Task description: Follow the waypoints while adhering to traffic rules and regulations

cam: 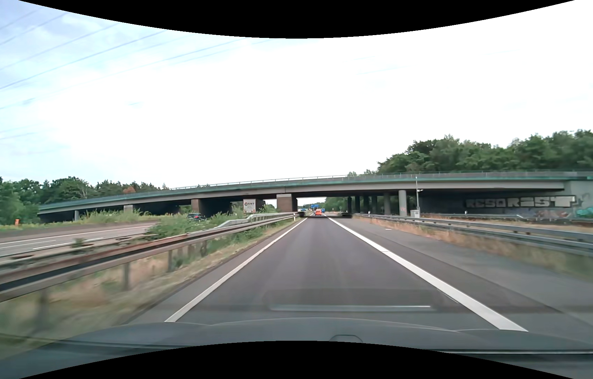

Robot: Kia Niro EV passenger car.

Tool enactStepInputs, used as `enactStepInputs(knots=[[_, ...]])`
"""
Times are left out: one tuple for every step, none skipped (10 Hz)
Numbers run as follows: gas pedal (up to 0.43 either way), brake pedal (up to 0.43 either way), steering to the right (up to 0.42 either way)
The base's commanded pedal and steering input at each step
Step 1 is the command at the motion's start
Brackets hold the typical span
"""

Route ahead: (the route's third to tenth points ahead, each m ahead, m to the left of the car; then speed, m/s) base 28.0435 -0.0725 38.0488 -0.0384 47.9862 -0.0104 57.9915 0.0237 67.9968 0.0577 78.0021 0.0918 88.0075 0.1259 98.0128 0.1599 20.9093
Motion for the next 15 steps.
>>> enactStepInputs(knots=[[0.079,0.000,-0.003],[0.079,0.000,-0.003],[0.079,0.000,-0.003],[0.079,0.000,-0.003],[0.079,0.000,-0.003],[0.079,0.000,-0.003],[0.079,0.000,-0.003],[0.079,0.000,-0.003],[0.079,0.000,-0.004],[0.079,0.000,-0.004],[0.079,0.000,-0.005],[0.079,0.000,-0.005],[0.079,0.000,-0.005],[0.079,0.000,-0.005],[0.079,0.000,-0.005]])
